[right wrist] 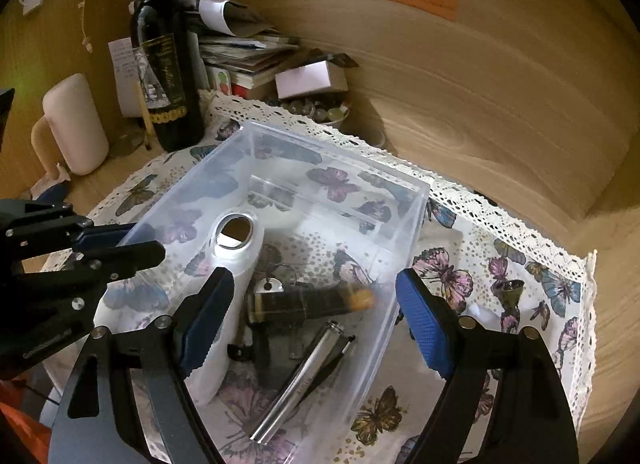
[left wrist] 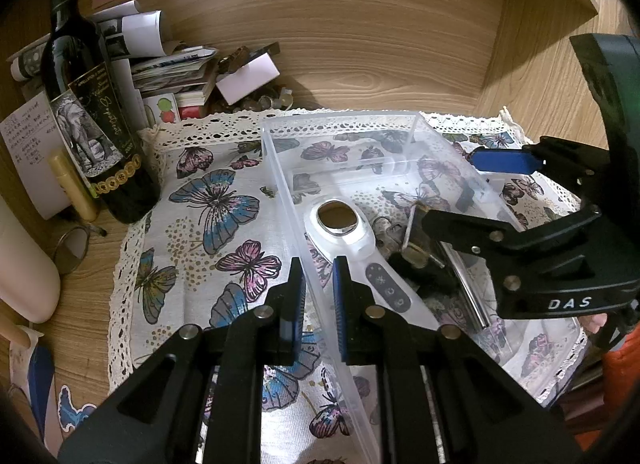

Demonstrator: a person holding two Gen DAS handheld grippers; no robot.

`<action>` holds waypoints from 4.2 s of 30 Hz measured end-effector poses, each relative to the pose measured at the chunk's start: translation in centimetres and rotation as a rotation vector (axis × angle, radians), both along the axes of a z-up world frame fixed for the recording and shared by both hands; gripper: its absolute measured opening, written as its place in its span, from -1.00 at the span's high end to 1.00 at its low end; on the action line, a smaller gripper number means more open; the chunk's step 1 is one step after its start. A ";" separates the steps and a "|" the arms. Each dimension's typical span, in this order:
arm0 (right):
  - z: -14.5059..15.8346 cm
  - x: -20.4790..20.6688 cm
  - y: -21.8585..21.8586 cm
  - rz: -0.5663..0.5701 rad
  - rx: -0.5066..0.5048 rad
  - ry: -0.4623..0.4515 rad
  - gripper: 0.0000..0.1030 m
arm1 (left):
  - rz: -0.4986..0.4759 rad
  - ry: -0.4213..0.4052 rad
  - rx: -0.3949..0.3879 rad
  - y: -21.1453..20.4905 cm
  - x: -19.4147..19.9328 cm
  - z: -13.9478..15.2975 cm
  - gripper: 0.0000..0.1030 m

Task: Organize rigid objects
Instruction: 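Lower the bottle into the clear box and open the right gripper, then grasp the white cube plug adapter with the right gripper, then place the white adapter into the clear box and release it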

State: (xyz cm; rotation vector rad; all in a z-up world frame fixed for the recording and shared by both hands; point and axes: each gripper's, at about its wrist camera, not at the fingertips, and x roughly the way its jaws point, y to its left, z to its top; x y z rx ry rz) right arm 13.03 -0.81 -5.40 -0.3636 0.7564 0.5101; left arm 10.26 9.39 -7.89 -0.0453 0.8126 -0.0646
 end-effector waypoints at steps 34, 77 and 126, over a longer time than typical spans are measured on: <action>-2.3 3.0 -13.1 -0.392 0.095 0.078 -0.20 | 0.000 0.002 -0.004 -0.1 0.1 0.0 0.75; 4.5 -1.0 -4.8 -0.120 0.155 -0.119 0.43 | -0.003 0.002 0.006 0.0 0.3 0.0 0.75; 1.2 2.9 -11.4 -0.334 0.096 0.016 0.06 | -0.010 0.004 0.004 -0.1 0.4 -0.1 0.74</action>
